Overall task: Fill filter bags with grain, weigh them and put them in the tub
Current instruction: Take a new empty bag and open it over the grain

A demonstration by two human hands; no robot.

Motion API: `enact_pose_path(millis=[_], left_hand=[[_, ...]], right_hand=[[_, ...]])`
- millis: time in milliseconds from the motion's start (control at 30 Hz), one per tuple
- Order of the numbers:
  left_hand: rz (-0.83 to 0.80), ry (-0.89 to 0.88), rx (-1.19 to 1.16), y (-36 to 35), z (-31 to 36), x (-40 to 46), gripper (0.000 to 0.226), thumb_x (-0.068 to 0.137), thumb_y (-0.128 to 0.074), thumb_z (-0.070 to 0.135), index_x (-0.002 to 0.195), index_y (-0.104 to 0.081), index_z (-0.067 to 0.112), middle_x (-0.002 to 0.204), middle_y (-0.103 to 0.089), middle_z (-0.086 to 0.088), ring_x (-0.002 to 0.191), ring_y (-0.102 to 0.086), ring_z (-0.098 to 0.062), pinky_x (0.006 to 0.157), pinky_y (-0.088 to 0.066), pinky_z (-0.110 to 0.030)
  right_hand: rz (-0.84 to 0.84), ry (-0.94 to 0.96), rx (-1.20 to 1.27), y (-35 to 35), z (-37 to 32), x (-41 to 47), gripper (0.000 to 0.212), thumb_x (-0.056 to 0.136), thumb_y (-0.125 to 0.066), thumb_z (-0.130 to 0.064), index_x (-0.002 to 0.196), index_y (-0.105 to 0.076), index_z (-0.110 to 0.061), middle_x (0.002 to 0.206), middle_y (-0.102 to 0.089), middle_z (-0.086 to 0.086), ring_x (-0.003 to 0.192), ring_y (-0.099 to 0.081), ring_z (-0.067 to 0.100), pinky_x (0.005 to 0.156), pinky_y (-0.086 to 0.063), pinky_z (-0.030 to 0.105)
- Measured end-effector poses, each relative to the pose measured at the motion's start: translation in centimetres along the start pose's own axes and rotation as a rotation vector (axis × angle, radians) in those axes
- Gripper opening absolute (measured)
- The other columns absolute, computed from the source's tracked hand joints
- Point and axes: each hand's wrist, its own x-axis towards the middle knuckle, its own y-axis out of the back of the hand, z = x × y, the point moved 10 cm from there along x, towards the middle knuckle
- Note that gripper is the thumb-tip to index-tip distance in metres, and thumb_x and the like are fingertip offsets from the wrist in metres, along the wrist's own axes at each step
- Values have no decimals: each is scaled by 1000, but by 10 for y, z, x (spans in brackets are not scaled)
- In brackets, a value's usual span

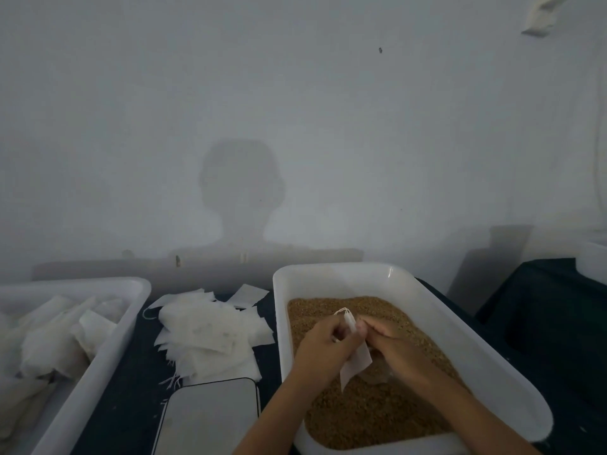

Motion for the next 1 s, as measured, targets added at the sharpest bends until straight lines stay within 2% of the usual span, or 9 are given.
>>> enact_pose_path(millis=[200, 333, 433, 533, 600, 700, 833, 933, 1000], left_hand=[[14, 31, -18, 1, -4, 2, 26, 94, -52, 20, 76, -56, 1, 77, -54, -17, 74, -54, -27, 78, -48, -51], [38, 62, 49, 3, -8, 2, 19, 94, -48, 15, 90, -60, 1, 91, -63, -18, 86, -61, -35, 66, -46, -37], [18, 29, 78, 2, -3, 0, 21, 94, -53, 20, 84, -58, 2, 85, -63, -14, 83, -61, -30, 69, -47, -38], [3, -23, 108, 1, 2, 1, 22, 91, -59, 19, 70, -52, 17, 73, -56, 4, 74, -55, -15, 70, -45, -33], [-9, -28, 108, 0, 2, 2, 25, 89, -62, 19, 67, -51, 26, 73, -57, 10, 73, -55, -10, 66, -44, -28], [11, -6, 142, 2, -3, 2, 23, 89, -62, 21, 69, -50, 24, 80, -59, 6, 78, -58, -15, 68, -48, -32], [120, 25, 248, 11, -7, 1, 21, 93, -54, 19, 76, -42, 24, 79, -56, 3, 75, -61, -16, 63, -51, -26], [160, -133, 439, 7, 11, -2, 19, 93, -48, 14, 86, -37, 27, 73, -50, 10, 61, -47, -2, 54, -39, -13], [97, -243, 555, -5, 20, -4, 16, 95, -45, 16, 88, -42, 30, 86, -52, 13, 73, -49, -2, 63, -41, -14]], right_hand=[[20, 1, -65, 1, -2, -1, 27, 97, -45, -17, 94, -68, -2, 87, -71, 12, 78, -68, 25, 65, -54, 27], [53, -8, -229, 4, -2, -2, 28, 97, -47, -20, 91, -69, -3, 86, -70, 12, 78, -67, 25, 67, -53, 28], [78, -22, -259, 8, -3, -4, 29, 98, -46, -20, 90, -68, -3, 85, -70, 13, 77, -66, 25, 68, -54, 32], [106, -107, -10, 9, 4, -7, 31, 96, -46, -31, 84, -70, -14, 78, -72, 6, 71, -68, 17, 66, -54, 28], [103, -104, 10, 9, 2, -8, 28, 91, -50, -37, 82, -70, -20, 80, -73, 5, 74, -70, 19, 68, -55, 28], [99, -65, -101, 11, 0, -4, 26, 96, -48, -20, 89, -69, -6, 81, -72, 13, 76, -69, 25, 70, -55, 34], [144, -83, -266, 17, 6, -5, 26, 97, -48, -19, 87, -68, -5, 75, -68, 4, 57, -60, 2, 53, -46, 13], [139, -139, -320, 20, 16, -3, 29, 96, -50, -19, 83, -68, -1, 61, -61, 0, 46, -52, -1, 47, -40, 11], [160, -175, -323, 23, 21, -1, 32, 95, -52, -20, 76, -67, 2, 54, -58, -3, 42, -49, -1, 45, -39, 10]])
